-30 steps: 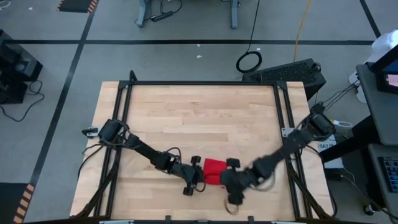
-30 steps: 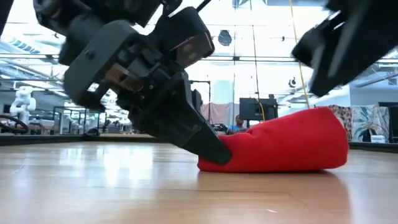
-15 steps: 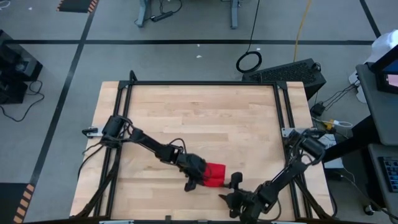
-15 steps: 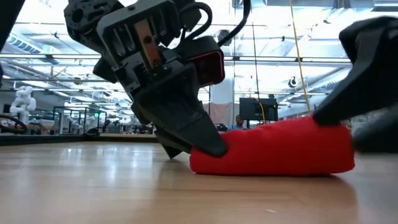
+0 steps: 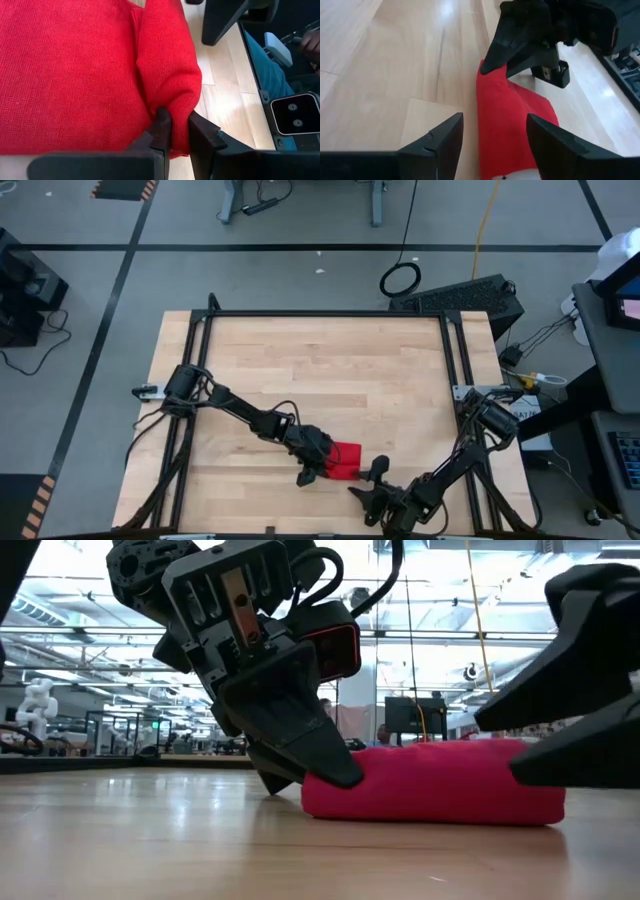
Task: Roll napkin
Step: Roll the red napkin
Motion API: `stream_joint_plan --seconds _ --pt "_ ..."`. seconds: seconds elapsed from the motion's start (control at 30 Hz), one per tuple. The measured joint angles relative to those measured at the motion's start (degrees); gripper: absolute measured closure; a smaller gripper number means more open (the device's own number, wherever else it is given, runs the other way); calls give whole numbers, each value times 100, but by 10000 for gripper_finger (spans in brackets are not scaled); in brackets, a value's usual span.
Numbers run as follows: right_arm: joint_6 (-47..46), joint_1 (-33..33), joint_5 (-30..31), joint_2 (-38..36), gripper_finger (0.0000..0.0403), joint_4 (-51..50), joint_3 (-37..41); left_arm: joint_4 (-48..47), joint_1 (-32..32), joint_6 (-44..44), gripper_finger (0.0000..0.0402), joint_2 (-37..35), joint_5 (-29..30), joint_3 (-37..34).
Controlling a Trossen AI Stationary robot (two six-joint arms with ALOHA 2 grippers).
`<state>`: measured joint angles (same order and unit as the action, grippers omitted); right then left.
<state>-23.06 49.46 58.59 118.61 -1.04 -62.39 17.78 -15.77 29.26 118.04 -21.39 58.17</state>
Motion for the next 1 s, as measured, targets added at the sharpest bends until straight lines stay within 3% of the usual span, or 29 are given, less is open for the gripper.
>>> stream_joint_plan --seconds 0.2,0.4,0.63,0.87,1.0 --pt "-326 -253 -214 20 195 -42 2 2 0 -1 352 0 0 -2" --pt "-981 -447 -1010 20 195 -258 0 2 0 -9 352 0 2 -4" --pt "-1672 -438 -1049 29 198 -540 -4 2 -9 -39 352 0 23 -4" --pt "-1758 -434 -1020 44 267 -577 -4 24 -93 56 352 0 301 -9" --pt "-1825 -429 -992 42 322 -652 -5 195 -310 -66 347 1 918 -15"
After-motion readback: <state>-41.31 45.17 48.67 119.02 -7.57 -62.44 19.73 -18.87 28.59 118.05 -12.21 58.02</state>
